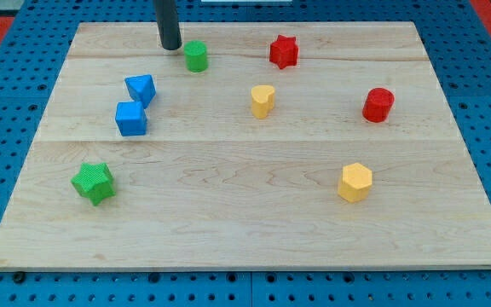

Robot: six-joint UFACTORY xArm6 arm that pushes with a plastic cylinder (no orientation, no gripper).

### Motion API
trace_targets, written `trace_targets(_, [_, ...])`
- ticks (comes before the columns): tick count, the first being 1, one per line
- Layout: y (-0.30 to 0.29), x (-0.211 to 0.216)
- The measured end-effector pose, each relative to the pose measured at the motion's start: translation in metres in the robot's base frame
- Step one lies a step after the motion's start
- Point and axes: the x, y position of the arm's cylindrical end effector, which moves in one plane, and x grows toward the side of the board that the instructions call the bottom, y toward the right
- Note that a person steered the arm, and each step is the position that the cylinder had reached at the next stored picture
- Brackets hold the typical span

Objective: Push the green circle towards right and up

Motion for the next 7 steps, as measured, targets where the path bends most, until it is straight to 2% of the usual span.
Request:
trace_targets(2, [-0.023,0.014])
trace_targets(6, [0.133,0.024])
trace_targets(7, [0.139,0.031])
